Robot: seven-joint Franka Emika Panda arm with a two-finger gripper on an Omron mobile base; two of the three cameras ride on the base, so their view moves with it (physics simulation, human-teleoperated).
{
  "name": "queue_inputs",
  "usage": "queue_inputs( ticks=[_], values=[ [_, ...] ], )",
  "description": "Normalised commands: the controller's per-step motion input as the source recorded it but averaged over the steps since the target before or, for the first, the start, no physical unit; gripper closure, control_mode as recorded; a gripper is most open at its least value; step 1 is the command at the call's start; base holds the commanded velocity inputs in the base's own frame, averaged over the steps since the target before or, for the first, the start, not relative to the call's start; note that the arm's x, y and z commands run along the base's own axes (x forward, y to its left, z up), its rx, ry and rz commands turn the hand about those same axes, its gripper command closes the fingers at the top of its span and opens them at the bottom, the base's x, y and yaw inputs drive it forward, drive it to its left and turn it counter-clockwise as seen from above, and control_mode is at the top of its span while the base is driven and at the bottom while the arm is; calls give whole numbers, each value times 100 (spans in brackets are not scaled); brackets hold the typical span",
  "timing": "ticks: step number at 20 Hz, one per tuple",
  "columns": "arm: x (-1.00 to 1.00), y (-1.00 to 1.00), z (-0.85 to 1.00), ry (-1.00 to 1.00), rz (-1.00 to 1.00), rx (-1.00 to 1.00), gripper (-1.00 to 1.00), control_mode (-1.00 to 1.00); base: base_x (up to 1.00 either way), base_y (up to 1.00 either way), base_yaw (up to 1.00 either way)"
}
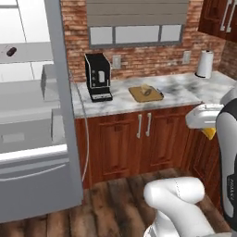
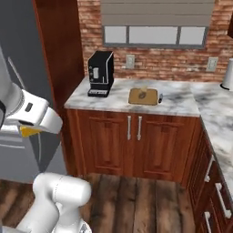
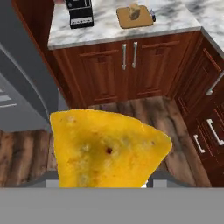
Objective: Retrieve the sausage and cheese from the fridge and place them on the cutting board on the counter.
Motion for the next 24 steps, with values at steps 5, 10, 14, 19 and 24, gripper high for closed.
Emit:
queue_inputs(
  ticks=[5,10,14,19,24],
  values=[
    [0,0,0,0,0,0,100,100,95,-57,0],
    [0,0,0,0,0,0,100,100,100,0,4],
    [0,0,0,0,0,0,100,100,100,0,3],
    [0,0,0,0,0,0,100,100,95,0,2],
    [0,0,0,0,0,0,100,100,85,0,0]
  ],
)
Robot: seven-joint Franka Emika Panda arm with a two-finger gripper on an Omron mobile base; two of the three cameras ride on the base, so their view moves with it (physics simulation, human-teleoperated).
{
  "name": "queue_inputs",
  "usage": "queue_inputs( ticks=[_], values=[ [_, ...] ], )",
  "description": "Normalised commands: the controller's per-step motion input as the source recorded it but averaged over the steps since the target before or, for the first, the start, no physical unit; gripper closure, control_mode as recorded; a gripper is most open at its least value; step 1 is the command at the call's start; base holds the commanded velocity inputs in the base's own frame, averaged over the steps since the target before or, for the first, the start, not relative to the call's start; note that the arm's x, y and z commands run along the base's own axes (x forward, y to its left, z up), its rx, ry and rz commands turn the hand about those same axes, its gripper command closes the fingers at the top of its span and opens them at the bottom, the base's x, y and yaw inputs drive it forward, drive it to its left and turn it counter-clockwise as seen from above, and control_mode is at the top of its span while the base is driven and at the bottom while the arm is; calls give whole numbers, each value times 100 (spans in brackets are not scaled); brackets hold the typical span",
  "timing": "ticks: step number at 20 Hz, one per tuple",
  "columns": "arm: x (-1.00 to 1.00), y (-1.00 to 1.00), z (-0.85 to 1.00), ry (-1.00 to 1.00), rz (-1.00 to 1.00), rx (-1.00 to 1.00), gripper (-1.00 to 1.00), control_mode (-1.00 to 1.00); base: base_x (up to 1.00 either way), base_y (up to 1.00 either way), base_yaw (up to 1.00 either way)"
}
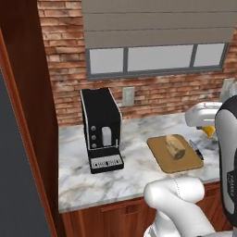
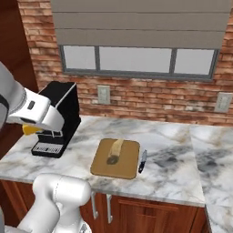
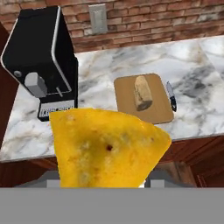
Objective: Retrieve the sausage and cheese from the fridge and place them on the cutting board on the counter.
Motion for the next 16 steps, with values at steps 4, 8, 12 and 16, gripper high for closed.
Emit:
queue_inputs(
  ticks=[4,8,12,16],
  values=[
    [8,-2,-8,1,0,0,100,-100,25,0,0],
    [0,-28,-23,13,-2,0,100,-100,0,0,0],
    [0,-51,-13,24,-22,1,100,-100,0,0,0],
    [9,-56,-24,29,-22,0,100,-100,0,0,0]
  ],
)
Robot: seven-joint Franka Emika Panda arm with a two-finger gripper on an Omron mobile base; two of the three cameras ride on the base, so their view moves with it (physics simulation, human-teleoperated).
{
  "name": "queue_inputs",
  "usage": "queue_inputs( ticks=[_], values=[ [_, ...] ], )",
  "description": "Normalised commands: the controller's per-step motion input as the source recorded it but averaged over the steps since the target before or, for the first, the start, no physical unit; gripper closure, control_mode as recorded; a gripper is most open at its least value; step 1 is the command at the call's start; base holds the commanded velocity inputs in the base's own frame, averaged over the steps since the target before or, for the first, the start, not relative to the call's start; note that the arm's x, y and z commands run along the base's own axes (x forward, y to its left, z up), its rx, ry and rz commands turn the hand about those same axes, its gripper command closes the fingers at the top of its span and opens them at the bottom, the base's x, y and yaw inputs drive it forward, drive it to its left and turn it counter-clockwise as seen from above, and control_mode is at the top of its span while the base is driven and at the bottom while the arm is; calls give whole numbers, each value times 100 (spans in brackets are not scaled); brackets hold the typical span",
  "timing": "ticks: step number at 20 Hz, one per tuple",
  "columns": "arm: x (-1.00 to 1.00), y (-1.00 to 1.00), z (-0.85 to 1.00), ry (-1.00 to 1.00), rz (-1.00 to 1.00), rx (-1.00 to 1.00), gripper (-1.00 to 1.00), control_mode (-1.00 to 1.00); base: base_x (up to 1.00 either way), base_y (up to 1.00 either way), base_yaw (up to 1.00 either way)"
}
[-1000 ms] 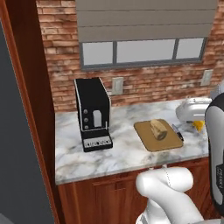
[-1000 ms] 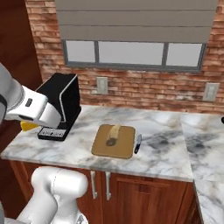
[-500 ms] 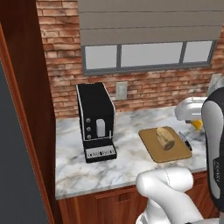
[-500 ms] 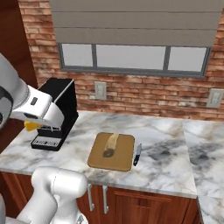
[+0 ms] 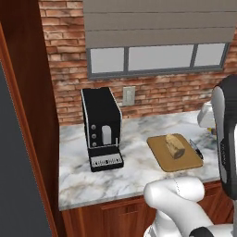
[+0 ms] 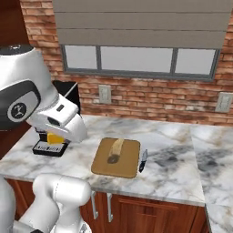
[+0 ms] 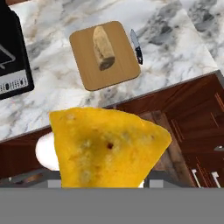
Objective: Retrieve the sausage and cheese from the fridge and place them on the cutting board on the counter.
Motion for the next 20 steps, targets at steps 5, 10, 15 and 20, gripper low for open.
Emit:
queue_inputs(
  ticks=[5,10,15,20],
  values=[
    [60,-70,-65,6,-11,-3,100,-100,0,0,0],
    [69,-49,-76,-3,-1,-4,100,-100,0,0,0],
    [77,-45,-69,0,0,0,100,-100,0,0,0],
    [80,-18,-75,0,0,-1,100,-100,0,0,0]
  ],
)
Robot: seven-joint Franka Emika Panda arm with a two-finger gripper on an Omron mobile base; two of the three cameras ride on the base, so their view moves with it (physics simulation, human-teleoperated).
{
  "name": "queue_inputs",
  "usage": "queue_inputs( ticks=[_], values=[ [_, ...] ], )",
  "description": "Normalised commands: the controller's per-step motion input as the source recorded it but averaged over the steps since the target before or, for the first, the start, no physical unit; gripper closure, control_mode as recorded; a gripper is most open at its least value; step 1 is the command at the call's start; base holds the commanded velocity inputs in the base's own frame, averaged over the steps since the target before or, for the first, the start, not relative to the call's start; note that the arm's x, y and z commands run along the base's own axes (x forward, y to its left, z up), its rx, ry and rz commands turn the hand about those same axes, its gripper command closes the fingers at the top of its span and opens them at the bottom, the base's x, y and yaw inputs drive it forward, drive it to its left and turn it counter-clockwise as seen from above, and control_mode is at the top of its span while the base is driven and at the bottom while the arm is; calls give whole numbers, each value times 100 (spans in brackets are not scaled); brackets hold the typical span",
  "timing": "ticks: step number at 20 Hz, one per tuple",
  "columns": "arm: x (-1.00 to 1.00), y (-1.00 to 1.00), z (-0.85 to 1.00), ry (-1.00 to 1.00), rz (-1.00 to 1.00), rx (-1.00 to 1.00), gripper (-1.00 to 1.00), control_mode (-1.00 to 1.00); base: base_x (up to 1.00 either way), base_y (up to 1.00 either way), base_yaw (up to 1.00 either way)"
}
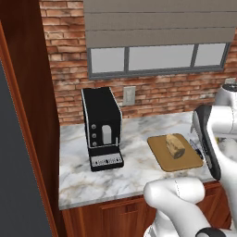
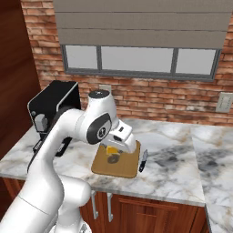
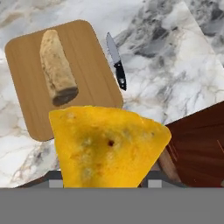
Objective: Retrieve the sausage and cheese from the fridge and place them on the cutting board on the counter.
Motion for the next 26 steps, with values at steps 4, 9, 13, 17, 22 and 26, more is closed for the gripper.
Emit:
queue_inputs(
  ticks=[4,9,13,17,22,26],
  values=[
    [72,-5,-58,0,0,0,100,-100,0,0,0],
    [46,-30,-42,0,0,0,100,-100,0,0,0],
    [55,-14,-47,0,0,0,100,-100,0,0,0],
    [29,0,-37,0,0,0,100,-100,0,0,0],
    [22,-4,-35,0,0,0,100,-100,0,0,0],
    [9,0,-27,0,0,0,100,-100,0,0,0]
  ],
)
